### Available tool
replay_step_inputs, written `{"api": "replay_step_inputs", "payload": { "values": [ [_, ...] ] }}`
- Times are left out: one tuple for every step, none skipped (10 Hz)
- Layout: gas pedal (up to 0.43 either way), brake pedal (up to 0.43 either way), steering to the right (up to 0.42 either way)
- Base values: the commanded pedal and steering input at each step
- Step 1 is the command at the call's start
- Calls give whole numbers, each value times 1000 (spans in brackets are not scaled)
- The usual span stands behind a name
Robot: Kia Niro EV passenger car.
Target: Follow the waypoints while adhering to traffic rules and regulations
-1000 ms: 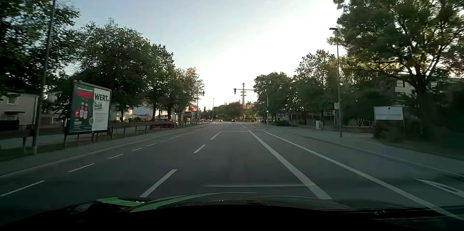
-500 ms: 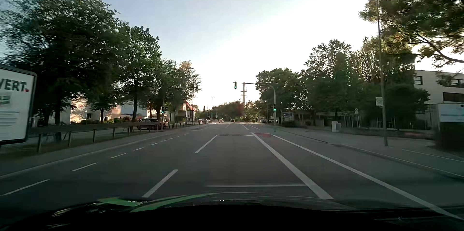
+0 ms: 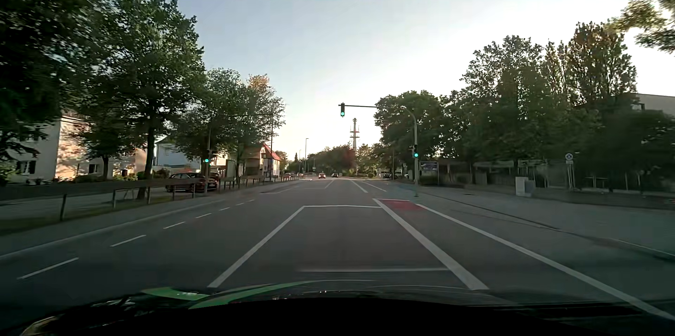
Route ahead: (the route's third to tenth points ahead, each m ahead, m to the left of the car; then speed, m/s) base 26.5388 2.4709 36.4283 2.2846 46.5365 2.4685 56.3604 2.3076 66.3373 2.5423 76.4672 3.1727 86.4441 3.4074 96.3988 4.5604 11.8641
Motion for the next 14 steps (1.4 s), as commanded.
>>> {"api": "replay_step_inputs", "payload": {
  "values": [
    [110,0,6],
    [110,0,4],
    [110,0,4],
    [118,0,4],
    [118,0,4],
    [118,0,3],
    [118,0,3],
    [118,0,3],
    [118,0,3],
    [118,0,3],
    [118,0,3],
    [118,0,3],
    [118,0,2],
    [118,0,1]
  ]
}}
